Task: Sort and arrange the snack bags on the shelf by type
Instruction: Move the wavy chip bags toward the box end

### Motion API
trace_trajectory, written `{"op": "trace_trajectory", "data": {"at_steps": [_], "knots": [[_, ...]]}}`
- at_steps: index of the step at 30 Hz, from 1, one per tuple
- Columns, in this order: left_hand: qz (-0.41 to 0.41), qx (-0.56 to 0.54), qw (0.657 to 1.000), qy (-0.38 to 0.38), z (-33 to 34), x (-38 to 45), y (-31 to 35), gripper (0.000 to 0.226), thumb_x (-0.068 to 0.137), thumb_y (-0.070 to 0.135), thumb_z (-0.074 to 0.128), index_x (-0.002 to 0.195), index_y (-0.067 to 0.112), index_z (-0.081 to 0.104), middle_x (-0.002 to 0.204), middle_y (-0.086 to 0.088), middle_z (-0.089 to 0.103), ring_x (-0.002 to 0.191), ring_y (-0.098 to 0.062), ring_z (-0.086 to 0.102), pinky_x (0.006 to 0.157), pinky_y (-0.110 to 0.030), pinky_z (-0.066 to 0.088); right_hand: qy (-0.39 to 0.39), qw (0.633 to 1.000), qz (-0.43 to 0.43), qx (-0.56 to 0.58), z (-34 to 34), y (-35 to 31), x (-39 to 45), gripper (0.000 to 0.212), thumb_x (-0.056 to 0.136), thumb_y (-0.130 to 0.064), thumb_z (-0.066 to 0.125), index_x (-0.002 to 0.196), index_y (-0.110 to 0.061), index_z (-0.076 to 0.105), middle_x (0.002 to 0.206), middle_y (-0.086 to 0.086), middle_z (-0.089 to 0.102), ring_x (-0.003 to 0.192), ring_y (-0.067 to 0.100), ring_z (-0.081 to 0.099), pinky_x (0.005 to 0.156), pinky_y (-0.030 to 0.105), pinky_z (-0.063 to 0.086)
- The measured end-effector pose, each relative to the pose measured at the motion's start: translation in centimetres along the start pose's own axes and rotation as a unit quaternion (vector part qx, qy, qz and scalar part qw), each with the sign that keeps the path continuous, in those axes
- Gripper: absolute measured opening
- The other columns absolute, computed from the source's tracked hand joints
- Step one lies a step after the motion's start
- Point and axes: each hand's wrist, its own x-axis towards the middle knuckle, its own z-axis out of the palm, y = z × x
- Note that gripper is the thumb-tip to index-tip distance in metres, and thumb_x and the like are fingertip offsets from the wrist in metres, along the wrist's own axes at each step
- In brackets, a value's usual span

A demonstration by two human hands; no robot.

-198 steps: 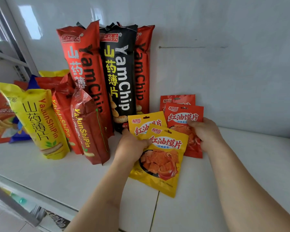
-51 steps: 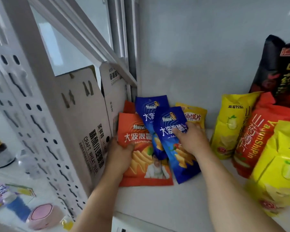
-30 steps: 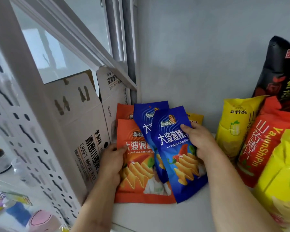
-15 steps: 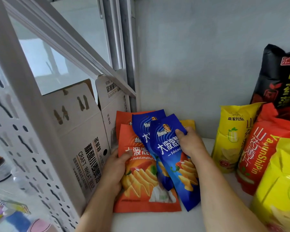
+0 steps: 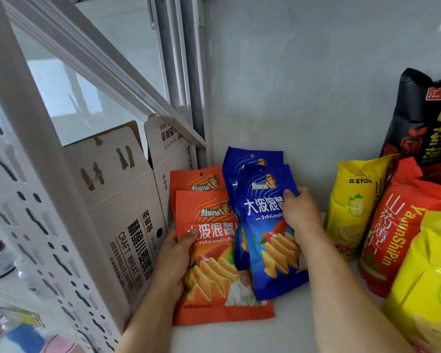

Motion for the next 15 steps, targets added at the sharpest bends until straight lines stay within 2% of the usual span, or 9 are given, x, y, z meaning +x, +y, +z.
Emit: {"op": "trace_trajectory", "data": {"at_steps": [2,5,7,11,15], "knots": [[0.005,0.003,1.000,0.000,-0.1,0.1,0.0,0.025,0.095,0.017,0.065,0.121,0.018,0.063,0.100,-0.014,0.077,0.090,-0.037,0.074,0.079,-0.048,0.061,-0.060,0.994,0.070,0.055,0.0,0.1,-0.3,0.022,0.100,-0.029,0.052,0.105,-0.008,0.053,0.090,0.008,0.068,0.072,0.021,0.067,0.059,0.030,0.054],[0.003,0.010,1.000,-0.010,-0.1,0.0,0.1,0.027,0.096,0.018,0.065,0.123,0.017,0.062,0.101,-0.015,0.077,0.091,-0.038,0.074,0.076,-0.046,0.061,-0.137,0.975,0.143,0.101,-0.6,0.5,-0.5,0.023,0.096,-0.028,0.060,0.104,-0.007,0.058,0.089,0.015,0.073,0.077,0.029,0.072,0.078,0.047,0.060],[-0.008,0.012,1.000,-0.020,-0.2,-0.1,0.1,0.029,0.095,0.021,0.066,0.124,0.016,0.063,0.101,-0.017,0.077,0.090,-0.038,0.074,0.079,-0.049,0.060,-0.158,0.970,0.140,0.117,-1.0,0.8,-0.6,0.021,0.096,-0.030,0.062,0.104,-0.010,0.059,0.088,0.014,0.075,0.078,0.029,0.073,0.080,0.048,0.060],[-0.022,-0.001,1.000,-0.017,-0.1,-0.6,0.3,0.030,0.097,0.027,0.063,0.125,0.019,0.061,0.101,-0.015,0.077,0.087,-0.035,0.076,0.076,-0.047,0.060,-0.146,0.979,0.088,0.112,-1.1,1.6,-1.0,0.026,0.097,-0.039,0.059,0.104,-0.014,0.056,0.093,0.010,0.075,0.081,0.027,0.075,0.081,0.049,0.060],[-0.019,-0.001,1.000,-0.015,-0.3,-2.3,0.5,0.022,0.100,0.030,0.058,0.120,0.020,0.061,0.098,-0.013,0.078,0.084,-0.032,0.076,0.075,-0.044,0.060,-0.131,0.979,0.072,0.140,-1.2,2.1,-1.7,0.023,0.098,-0.035,0.057,0.103,-0.012,0.056,0.097,0.011,0.074,0.085,0.027,0.073,0.082,0.049,0.059]]}}
